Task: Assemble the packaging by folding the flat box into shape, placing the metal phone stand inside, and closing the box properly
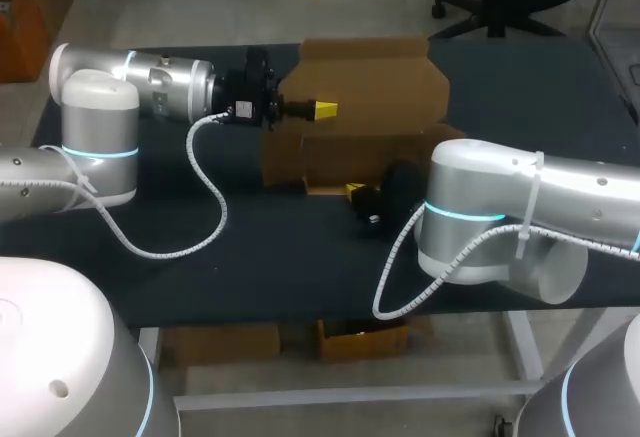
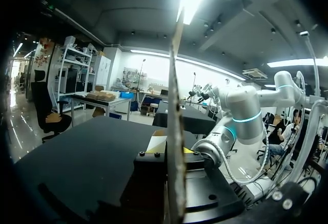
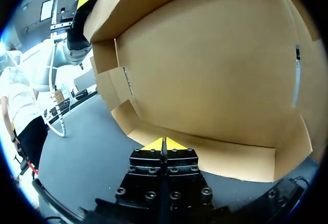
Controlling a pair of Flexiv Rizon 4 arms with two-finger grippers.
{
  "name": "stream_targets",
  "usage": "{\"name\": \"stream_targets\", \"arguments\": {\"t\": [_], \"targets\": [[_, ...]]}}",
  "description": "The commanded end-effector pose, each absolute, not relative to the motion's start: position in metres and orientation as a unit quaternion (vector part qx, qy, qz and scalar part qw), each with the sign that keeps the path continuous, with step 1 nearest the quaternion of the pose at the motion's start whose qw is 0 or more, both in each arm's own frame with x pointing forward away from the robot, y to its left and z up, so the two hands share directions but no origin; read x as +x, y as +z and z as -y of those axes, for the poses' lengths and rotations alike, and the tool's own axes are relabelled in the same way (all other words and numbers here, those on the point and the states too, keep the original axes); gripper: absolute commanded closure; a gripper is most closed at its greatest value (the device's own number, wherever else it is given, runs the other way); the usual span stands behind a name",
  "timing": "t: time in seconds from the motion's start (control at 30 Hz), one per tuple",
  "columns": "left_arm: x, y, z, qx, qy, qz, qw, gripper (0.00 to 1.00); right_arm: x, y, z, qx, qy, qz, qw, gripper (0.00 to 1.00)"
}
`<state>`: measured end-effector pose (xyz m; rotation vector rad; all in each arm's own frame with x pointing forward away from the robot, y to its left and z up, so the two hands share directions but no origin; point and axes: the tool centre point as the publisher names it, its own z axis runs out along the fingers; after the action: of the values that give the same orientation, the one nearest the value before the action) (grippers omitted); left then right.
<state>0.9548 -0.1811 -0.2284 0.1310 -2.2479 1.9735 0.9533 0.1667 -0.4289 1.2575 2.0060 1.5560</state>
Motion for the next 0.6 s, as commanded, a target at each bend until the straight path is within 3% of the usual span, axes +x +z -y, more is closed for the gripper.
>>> {"name": "stream_targets", "arguments": {"t": [0.03,0.6], "targets": [[0.954,-0.232,0.182,0.044,0.657,0.749,0.074,1.0,0.945,-0.432,-0.164,0.441,0.543,-0.696,0.163,1.0],[0.954,-0.232,0.182,0.044,0.657,0.749,0.074,1.0,0.919,-0.413,-0.139,0.435,0.573,-0.674,0.17,1.0]]}}
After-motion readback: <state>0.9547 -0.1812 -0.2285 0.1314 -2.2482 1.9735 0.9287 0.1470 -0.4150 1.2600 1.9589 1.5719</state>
